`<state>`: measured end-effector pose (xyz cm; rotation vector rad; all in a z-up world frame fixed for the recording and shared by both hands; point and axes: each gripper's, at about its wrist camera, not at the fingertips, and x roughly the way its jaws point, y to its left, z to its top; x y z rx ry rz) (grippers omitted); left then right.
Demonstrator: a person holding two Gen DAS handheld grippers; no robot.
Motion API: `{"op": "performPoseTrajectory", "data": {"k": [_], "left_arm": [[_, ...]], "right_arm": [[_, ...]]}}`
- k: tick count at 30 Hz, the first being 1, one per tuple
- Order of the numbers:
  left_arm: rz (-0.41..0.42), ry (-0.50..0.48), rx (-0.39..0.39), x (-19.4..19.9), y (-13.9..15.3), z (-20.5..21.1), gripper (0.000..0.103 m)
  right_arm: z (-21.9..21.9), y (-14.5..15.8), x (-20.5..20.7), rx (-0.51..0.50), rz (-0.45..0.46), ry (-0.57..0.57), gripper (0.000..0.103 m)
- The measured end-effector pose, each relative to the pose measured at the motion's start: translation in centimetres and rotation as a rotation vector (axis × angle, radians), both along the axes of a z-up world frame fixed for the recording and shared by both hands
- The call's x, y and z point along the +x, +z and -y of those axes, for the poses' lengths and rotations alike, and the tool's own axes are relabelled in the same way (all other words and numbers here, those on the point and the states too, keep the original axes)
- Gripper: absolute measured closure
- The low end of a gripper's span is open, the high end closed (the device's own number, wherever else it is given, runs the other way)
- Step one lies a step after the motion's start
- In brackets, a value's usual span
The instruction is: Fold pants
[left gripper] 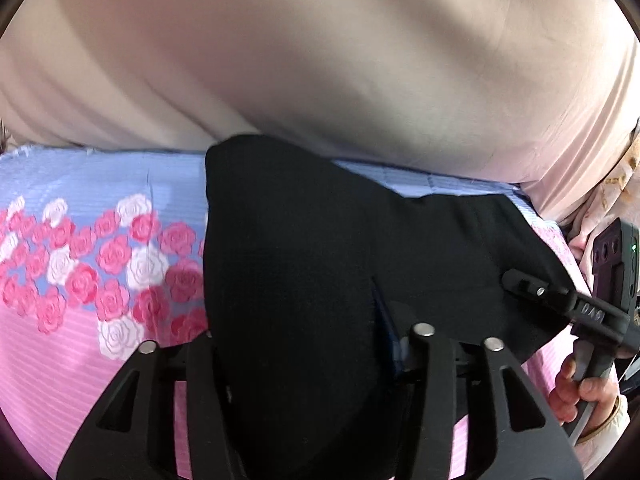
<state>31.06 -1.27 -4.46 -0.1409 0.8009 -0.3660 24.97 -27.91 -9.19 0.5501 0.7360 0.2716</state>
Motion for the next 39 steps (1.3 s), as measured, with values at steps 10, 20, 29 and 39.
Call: {"op": "performPoseTrajectory", "data": {"k": [10,20,29,39], "left_arm": [[-0.119,0.064,-0.117,0.1,-1.4,-4.4,0.018],[-0.149,0.036,-0.203,-0.8,-0.9,-4.7,0.055],[0.024,0.12,-0.088,-4.6,4.3,-7.5,0.032],[0.006,0.213,0.088,4.2,5.2,-2.2,0.019]], "right_arm": [[1.8,-0.4,-2.4,0.065,-0.06,-0.036,0.035],[1.5,1.6,-4.5,0.015,0.0,0.003,0.061],[3.4,5.6,-7.9,-0.153,0.07,-0.159,0.053],[-1.6,5.3,3.3,-0.304,-0.036,-0.057,0.103]]}}
